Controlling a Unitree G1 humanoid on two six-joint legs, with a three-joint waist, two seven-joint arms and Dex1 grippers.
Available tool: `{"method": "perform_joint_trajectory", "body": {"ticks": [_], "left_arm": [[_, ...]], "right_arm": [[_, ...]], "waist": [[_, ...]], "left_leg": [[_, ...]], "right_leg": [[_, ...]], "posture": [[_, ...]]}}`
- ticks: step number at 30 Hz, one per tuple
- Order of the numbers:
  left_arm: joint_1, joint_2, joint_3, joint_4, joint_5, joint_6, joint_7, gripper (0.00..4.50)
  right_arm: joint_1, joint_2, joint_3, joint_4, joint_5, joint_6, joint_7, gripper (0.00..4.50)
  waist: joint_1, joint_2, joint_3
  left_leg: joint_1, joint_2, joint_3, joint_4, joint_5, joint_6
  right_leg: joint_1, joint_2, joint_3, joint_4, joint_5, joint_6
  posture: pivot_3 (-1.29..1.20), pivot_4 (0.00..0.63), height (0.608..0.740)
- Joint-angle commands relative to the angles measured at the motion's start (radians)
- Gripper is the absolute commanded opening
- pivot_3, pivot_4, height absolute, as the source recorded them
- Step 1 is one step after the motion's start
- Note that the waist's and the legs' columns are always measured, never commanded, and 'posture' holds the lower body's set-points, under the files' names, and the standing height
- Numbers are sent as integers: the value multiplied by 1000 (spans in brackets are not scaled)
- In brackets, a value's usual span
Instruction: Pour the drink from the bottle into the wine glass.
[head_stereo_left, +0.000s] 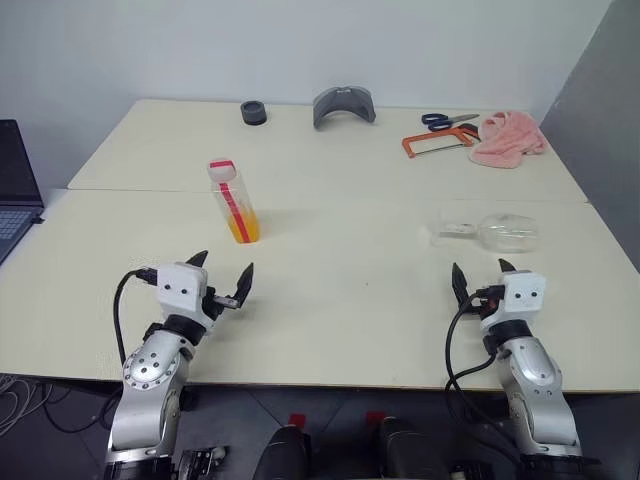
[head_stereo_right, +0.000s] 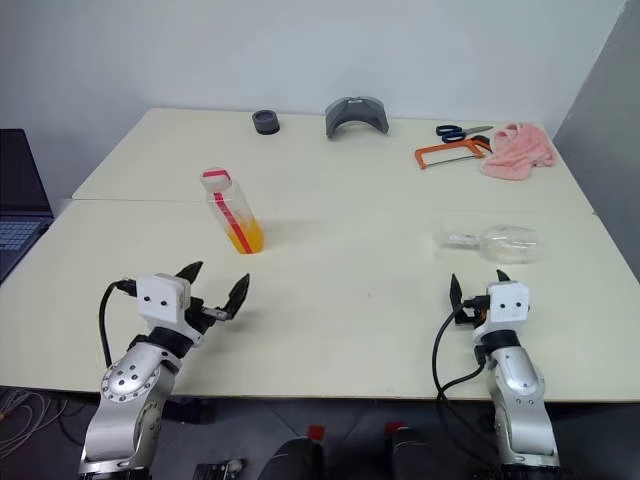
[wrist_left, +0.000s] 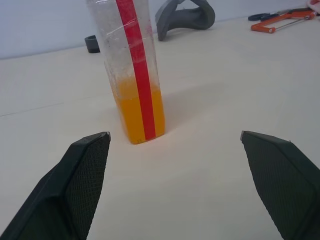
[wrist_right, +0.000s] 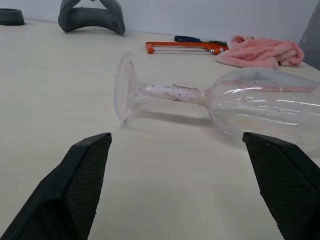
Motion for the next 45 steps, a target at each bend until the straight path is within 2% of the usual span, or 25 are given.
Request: {"method": "perform_joint_trajectory", "body": {"ticks": [1,15,26,32,37,45], "left_arm": [[-8,6,-9,-55,-14,-9,-19,4488],[-10,5,-14,-45,-11,-3,-21,4488],[-24,-7,11,-30,-65,-20,-33,4488],[-72,-28,4,-13,14,2,69,4488],[-141,-58,1,17,53,31,153,4488],[-230,-89,-19,70,109,59,231,4488]], "right_arm": [[-7,-6,-19,-13,7,-33,1,4500],[8,-4,-14,-13,5,-42,4,4500],[-5,-26,5,-23,4,-58,54,4500],[-44,-92,74,-117,106,-5,241,4500],[-140,-183,127,-224,243,165,390,4500],[-234,-267,161,-265,321,306,495,4500]], "waist": [[0,0,0],[0,0,0],[0,0,0],[-1,0,0],[0,0,0],[2,-1,0]], "left_leg": [[0,0,0,0,0,0],[0,0,0,0,0,0],[0,0,0,0,0,0],[0,-1,0,0,0,0],[0,-1,-1,1,0,0],[-1,-2,-2,1,0,0]], "right_leg": [[0,0,0,0,0,0],[0,0,0,0,0,0],[0,0,0,0,0,0],[0,0,0,0,0,0],[0,0,-1,0,0,0],[0,0,-1,-1,0,0]], "posture": [[0,150,740],[0,150,740],[0,150,740],[0,150,740],[0,150,740],[0,150,740]]}}
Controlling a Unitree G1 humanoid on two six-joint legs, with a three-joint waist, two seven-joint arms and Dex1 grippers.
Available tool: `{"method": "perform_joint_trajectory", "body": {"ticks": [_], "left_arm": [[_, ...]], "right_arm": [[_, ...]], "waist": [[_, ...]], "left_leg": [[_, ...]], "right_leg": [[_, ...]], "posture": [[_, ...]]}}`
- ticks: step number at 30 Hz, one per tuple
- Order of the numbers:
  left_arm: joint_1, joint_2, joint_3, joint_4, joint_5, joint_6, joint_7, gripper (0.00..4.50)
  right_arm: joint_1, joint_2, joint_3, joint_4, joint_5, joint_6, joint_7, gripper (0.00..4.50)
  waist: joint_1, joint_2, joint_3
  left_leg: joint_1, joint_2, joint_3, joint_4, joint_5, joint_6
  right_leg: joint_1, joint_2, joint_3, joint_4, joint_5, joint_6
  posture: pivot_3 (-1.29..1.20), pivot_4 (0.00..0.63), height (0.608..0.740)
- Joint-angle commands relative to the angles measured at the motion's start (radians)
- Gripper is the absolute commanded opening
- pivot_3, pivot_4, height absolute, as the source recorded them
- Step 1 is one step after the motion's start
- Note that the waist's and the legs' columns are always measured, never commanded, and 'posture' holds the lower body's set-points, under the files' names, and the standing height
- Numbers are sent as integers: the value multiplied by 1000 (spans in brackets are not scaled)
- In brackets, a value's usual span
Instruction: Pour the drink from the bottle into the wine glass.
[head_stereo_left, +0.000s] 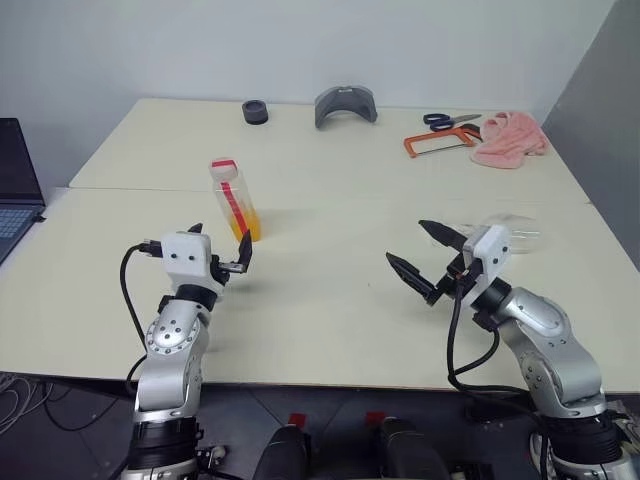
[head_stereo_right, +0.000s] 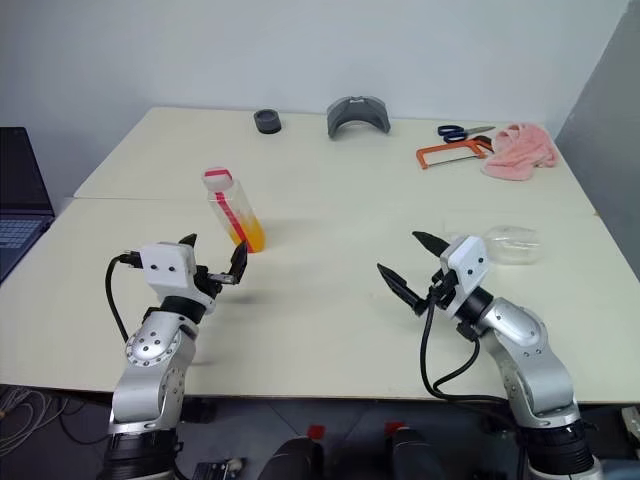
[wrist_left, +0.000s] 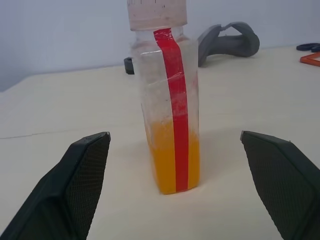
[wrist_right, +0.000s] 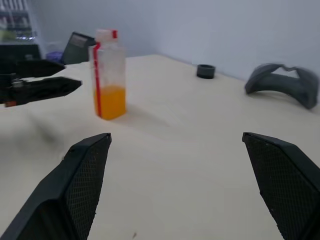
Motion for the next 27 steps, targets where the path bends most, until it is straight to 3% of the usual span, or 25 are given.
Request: {"method": "perform_joint_trajectory", "body": {"ticks": [1,27], "left_arm": [[-41,-13,-8,13,28,6,41,4488],[-423,-22,-26,374,148,1,230,4488]], "right_arm": [[-24,-25,7,-44,26,31,42,4500],[-91,-65,20,-34,50,106,127,4500]], "waist": [[0,0,0],[0,-1,0]], "left_leg": [[0,0,0,0,0,0],[-1,-1,-1,1,0,0]], "right_leg": [[0,0,0,0,0,0],[-1,0,-1,0,0,0]], "posture": [[0,150,740],[0,150,740]]}}
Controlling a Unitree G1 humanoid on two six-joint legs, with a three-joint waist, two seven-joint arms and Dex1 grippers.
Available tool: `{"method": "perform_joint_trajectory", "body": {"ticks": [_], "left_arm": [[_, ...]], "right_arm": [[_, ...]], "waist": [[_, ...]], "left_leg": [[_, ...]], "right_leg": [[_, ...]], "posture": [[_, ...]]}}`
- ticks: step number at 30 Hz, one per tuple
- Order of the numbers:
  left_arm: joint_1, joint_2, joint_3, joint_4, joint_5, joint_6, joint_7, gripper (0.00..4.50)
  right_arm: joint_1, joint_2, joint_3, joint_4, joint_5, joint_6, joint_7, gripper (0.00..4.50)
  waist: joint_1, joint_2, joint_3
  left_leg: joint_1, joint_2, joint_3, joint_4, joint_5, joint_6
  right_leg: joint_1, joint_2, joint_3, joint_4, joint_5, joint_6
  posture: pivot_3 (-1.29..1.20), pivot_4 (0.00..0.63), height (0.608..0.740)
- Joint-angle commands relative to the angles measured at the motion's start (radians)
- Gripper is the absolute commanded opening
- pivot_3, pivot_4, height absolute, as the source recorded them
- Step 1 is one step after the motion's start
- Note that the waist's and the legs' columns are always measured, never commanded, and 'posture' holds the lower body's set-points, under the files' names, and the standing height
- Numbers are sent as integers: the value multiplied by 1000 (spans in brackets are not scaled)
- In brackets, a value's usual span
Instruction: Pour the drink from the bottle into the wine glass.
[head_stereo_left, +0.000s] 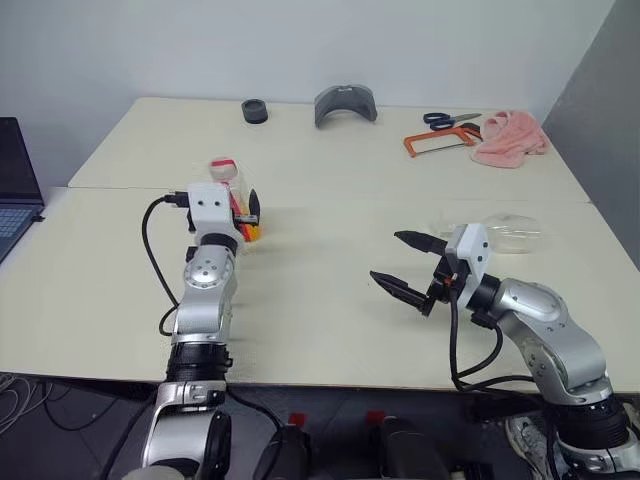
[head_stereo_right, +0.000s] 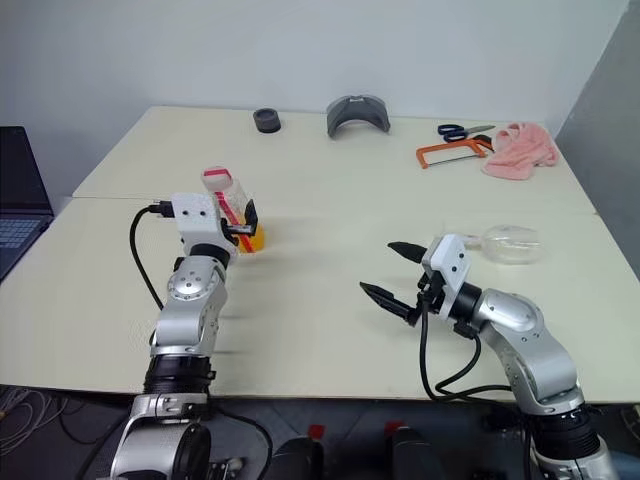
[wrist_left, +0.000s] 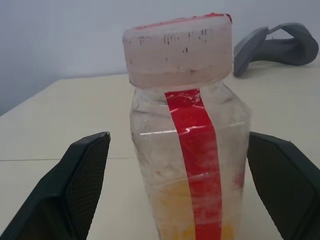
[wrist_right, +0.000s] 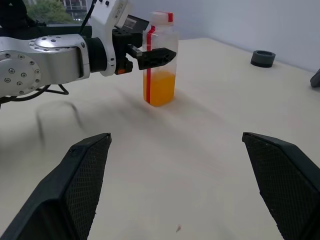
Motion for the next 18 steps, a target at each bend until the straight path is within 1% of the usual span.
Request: {"method": "perform_joint_trajectory", "body": {"ticks": [1,8,18], "left_arm": [[-41,10,-5,6,29,-14,27,4488],[-98,2,-11,42,43,7,52,4488],[-125,-6,-14,64,51,28,82,4488]], "right_arm": [[-20,-5,-19,-19,14,1,5,4500],[-26,-12,-19,-15,15,0,15,4500],[-31,-12,-12,-13,16,5,27,4500]], "waist": [[0,0,0],[0,0,0],[0,0,0]], "left_leg": [[0,0,0,0,0,0],[0,0,0,0,0,0],[-1,0,0,0,0,0]], "right_leg": [[0,0,0,0,0,0],[0,0,0,0,0,0],[-1,0,0,0,0,0]], "posture": [[0,150,740],[0,150,740],[0,150,740]]}}
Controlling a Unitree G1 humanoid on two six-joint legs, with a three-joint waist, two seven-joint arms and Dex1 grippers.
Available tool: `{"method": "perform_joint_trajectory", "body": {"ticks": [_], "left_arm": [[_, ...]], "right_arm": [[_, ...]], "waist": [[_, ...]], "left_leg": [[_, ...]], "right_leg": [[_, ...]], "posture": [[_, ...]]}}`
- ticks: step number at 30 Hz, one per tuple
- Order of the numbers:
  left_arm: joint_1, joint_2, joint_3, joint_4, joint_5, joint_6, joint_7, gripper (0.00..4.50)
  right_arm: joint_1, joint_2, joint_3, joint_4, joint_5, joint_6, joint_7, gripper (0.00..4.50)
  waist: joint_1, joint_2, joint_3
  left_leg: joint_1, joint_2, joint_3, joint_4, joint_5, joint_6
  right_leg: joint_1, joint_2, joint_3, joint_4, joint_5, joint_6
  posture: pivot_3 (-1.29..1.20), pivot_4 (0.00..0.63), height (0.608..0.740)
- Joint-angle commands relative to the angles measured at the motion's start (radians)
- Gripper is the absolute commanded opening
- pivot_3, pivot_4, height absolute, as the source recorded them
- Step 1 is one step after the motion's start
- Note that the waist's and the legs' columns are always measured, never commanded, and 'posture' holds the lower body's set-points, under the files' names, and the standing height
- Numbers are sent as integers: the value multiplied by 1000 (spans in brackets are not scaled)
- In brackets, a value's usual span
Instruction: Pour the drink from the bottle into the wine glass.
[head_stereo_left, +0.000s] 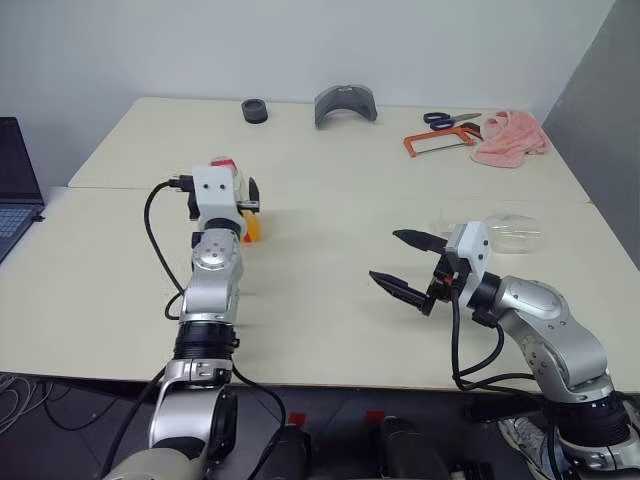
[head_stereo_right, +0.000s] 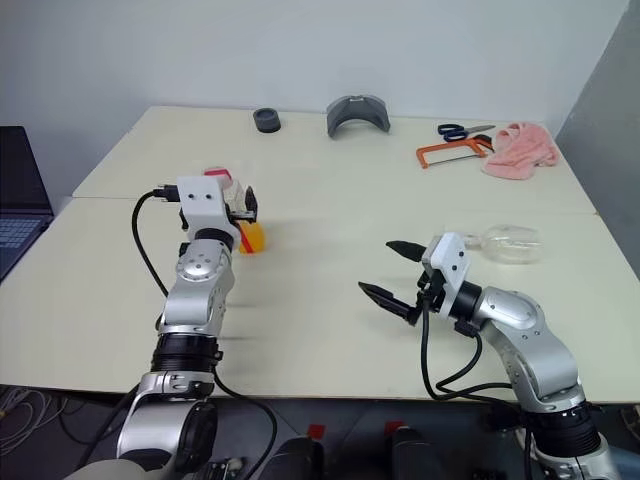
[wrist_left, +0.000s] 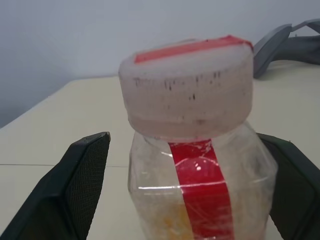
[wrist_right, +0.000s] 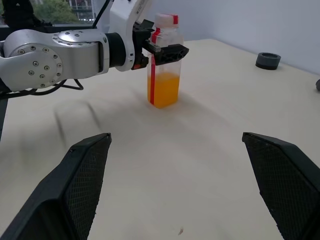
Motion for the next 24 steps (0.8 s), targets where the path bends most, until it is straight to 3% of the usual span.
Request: {"method": "perform_joint_trajectory", "body": {"ticks": [1,24], "left_arm": [[-40,1,-6,-14,16,-1,19,4488],[-65,4,-22,10,10,9,7,4488]], "right_arm": [[-21,-6,-12,-14,11,1,7,4500],[-20,-10,-13,-15,9,10,11,4500]], "waist": [[0,0,0],[0,0,0]], "left_leg": [[0,0,0,0,0,0],[0,0,0,0,1,-1]], "right_leg": [[0,0,0,0,0,0],[0,0,0,0,0,0]], "posture": [[0,150,740],[0,150,740]]}}
